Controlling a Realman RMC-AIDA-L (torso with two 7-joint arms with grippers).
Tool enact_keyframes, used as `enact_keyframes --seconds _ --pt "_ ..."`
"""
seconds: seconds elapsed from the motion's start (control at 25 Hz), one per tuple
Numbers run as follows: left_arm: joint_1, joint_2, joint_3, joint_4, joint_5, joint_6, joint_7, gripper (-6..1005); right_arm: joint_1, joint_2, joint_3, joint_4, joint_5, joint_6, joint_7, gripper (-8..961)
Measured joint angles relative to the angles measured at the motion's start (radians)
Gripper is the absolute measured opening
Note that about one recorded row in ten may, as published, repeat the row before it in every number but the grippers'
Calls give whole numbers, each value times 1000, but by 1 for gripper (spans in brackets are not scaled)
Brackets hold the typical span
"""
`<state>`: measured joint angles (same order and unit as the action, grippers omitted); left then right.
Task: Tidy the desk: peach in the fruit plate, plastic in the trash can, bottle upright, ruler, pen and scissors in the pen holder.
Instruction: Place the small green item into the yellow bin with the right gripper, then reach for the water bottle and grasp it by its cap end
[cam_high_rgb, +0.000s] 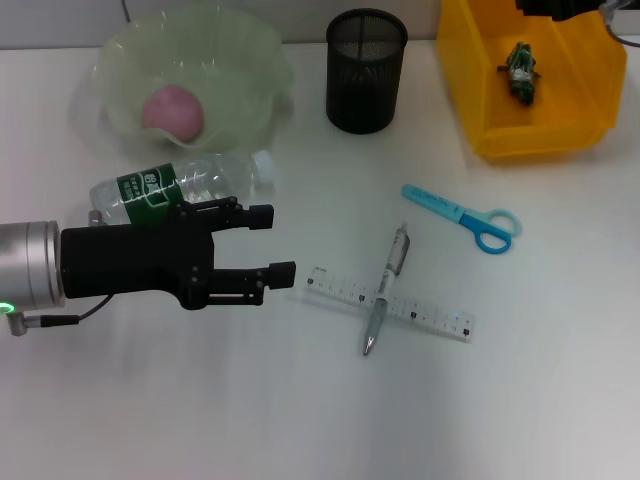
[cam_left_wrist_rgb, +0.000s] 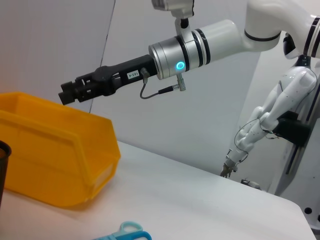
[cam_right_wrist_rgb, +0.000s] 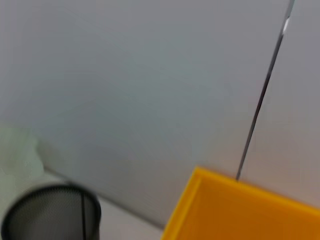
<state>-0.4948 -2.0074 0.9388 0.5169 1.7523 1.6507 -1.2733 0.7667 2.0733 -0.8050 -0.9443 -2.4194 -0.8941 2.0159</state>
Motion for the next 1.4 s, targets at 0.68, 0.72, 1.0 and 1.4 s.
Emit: enact_keyframes --seconds 0.68,0.72,1.0,1.4 --pt "-12 1 -2 14 -7 6 3 827 -266 -111 11 319 995 -625 -724 781" --pt "-18 1 -3 14 -7 5 1 827 -269 -118 10 357 986 -656 -758 781" --pt "-30 1 -14 48 1 -9 -22 826 -294 -120 2 478 792 -725 -899 780" --pt "-30 21 -17 65 12 -40 -44 826 -318 -59 2 516 645 -614 -1028 780"
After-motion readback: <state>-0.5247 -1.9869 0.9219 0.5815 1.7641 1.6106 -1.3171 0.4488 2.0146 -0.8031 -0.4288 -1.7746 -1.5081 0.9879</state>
